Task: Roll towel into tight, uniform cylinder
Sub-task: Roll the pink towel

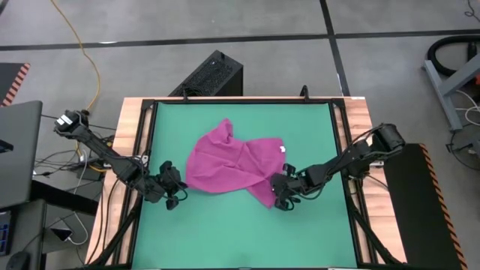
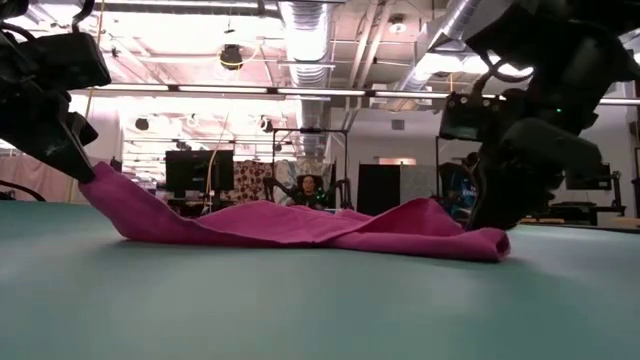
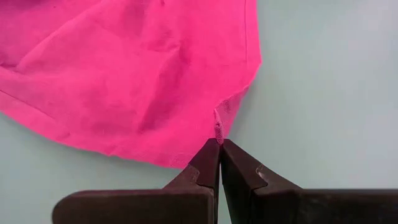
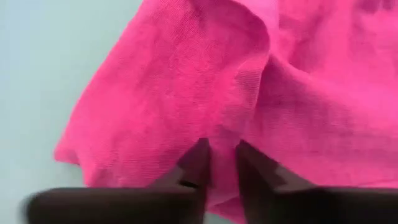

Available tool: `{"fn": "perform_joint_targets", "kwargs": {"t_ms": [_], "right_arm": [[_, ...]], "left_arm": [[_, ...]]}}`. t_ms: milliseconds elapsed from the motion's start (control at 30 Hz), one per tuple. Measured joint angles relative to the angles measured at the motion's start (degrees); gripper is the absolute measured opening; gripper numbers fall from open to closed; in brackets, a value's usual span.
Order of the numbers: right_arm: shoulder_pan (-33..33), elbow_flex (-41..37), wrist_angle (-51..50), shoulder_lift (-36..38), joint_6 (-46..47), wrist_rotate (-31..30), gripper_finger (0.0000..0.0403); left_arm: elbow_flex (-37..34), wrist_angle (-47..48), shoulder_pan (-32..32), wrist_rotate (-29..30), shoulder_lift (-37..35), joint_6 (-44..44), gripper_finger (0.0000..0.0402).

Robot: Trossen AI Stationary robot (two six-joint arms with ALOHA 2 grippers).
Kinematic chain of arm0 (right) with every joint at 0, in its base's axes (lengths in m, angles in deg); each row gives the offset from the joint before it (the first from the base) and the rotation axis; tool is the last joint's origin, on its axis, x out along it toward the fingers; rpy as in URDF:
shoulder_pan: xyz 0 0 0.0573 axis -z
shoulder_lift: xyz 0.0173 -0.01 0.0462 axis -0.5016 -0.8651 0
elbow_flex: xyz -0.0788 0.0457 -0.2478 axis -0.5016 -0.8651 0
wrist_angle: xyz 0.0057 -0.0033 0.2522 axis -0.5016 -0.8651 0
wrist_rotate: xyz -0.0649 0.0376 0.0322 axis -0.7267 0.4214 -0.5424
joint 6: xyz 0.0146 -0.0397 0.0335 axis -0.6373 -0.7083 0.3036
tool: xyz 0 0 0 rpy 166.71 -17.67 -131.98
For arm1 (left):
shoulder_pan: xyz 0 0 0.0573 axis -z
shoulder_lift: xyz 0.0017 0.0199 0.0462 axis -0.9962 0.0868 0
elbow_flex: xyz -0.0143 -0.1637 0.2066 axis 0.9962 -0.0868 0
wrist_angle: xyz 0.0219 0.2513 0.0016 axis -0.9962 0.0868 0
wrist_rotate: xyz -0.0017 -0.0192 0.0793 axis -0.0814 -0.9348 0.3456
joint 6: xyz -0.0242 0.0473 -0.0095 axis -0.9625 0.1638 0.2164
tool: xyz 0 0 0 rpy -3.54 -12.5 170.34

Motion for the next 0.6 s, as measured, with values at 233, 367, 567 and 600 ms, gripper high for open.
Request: {"fn": "perform_joint_targets", "kwargs": {"t_ms": [233, 367, 567, 600], "right_arm": [[-2.0, 1.0, -2.1, 3.6, 0.9, -3.4, 0.0016], [-3.2, 4.2, -7.7, 5.6, 0.9, -6.8, 0.0010], [-3.5, 10.3, -24.8, 6.7, 4.9, -15.7, 0.0015], [-3.5, 11.1, -26.6, 6.7, 4.9, -16.0, 0.0020]], "left_arm": [[0.0, -1.0, 0.0, 0.0, 0.0, -1.2, 0.0000], [1.6, -4.4, 0.0, 0.1, -0.2, -0.6, 0.0000], [11.5, -4.5, 0.0, 6.7, -0.4, 14.7, 0.0000], [13.2, -4.0, 0.0, 8.4, -0.4, 17.3, 0.0000]]}}
